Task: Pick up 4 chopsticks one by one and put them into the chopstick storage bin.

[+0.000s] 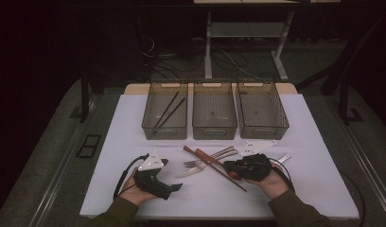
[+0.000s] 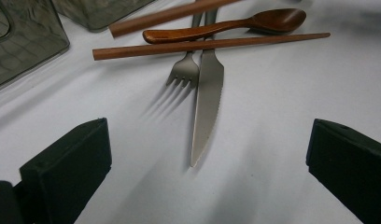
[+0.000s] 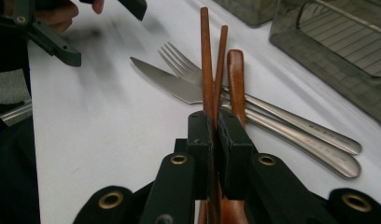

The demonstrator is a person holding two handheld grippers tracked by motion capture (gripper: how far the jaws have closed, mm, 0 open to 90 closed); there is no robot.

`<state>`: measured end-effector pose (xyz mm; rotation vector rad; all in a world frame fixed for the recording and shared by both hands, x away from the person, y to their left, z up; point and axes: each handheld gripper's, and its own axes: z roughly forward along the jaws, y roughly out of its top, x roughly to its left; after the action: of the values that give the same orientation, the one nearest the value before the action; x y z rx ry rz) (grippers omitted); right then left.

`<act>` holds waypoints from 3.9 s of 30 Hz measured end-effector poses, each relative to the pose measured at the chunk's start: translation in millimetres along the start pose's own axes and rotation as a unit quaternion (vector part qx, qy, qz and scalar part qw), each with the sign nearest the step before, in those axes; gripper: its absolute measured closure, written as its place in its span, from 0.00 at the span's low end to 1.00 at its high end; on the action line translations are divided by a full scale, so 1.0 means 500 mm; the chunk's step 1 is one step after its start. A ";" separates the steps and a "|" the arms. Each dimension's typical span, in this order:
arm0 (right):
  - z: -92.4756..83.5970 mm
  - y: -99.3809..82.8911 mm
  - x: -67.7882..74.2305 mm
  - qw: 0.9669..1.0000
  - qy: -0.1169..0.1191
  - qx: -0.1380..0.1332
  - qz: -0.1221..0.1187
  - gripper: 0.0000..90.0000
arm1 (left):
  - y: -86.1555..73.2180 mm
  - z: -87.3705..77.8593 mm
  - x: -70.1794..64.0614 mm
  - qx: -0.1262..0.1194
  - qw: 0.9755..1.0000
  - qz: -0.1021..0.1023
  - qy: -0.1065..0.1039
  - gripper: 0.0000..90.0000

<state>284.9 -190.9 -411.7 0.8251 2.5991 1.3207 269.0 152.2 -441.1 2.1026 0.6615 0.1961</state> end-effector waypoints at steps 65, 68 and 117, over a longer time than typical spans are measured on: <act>0.041 0.198 -0.100 0.998 -0.042 -0.046 0.007 0.94 | -0.001 -0.001 0.005 -0.003 1.000 -0.004 0.000 0.00; 0.051 0.216 -0.102 0.998 -0.046 -0.043 0.004 0.94 | -0.001 0.000 0.003 -0.001 1.000 -0.002 -0.001 0.00; 0.359 0.409 -0.145 0.991 -0.107 0.047 0.058 0.93 | 0.000 0.005 -0.004 -0.006 1.000 0.005 -0.013 0.00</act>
<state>491.3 -3.0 -373.6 1.0833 2.4927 1.0739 268.0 149.4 -442.4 2.0934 0.6341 0.1784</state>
